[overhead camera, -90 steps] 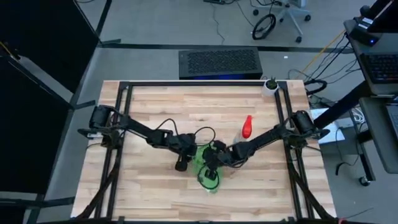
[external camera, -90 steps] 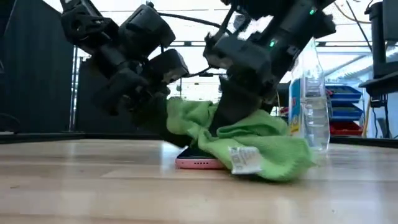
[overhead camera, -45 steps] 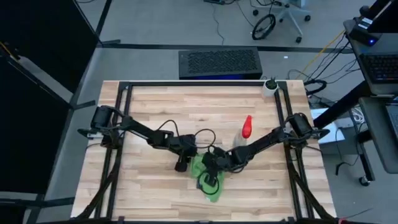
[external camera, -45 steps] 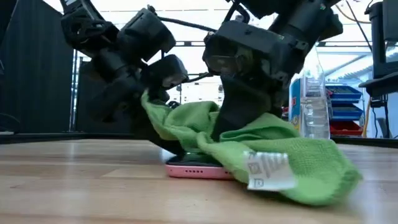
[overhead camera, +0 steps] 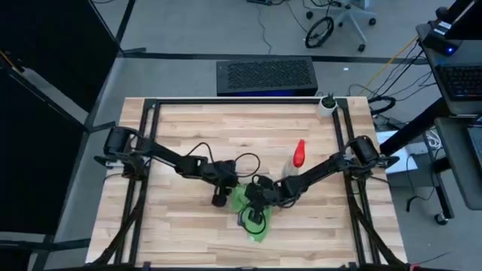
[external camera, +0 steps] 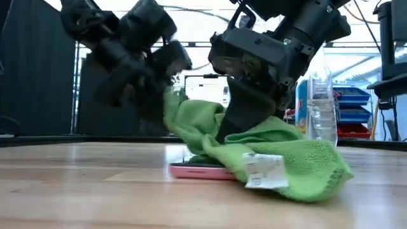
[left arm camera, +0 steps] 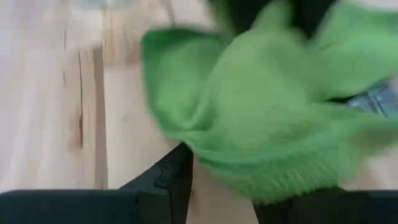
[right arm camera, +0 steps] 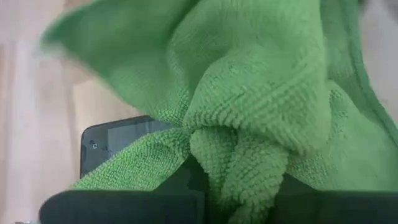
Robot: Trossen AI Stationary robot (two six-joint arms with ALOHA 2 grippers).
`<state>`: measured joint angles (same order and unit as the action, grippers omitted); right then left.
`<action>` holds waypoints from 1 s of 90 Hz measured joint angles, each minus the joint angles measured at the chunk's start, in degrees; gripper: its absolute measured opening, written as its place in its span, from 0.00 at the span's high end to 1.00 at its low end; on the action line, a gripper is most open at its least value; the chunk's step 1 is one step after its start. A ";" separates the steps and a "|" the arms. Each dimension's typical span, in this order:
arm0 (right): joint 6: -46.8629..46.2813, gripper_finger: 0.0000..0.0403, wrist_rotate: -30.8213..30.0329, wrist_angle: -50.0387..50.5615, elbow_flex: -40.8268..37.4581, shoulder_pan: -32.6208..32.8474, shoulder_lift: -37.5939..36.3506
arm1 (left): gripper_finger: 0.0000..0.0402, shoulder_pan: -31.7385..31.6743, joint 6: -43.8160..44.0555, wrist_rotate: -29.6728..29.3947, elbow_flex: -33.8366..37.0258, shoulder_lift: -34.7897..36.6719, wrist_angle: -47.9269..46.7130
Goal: Apply microfiber cloth
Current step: Wipe the front of the cellphone with the green microfiber cloth
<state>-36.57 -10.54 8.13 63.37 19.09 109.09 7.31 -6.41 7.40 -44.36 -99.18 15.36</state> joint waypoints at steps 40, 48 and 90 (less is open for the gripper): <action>-1.88 0.94 -4.41 7.80 0.31 4.52 -14.81 | 0.70 -0.12 -1.45 4.14 -0.11 -3.32 8.50; -3.18 0.94 -4.54 7.85 0.31 5.10 -14.60 | 0.70 -0.22 -1.47 4.44 -0.15 -4.75 8.81; -5.27 0.94 -3.07 1.26 0.33 5.31 -3.94 | 0.70 -1.34 -1.45 6.35 -2.96 -13.67 14.98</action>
<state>-41.84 -13.62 9.40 63.70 24.40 105.14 5.97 -7.86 13.75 -47.32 -112.85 30.33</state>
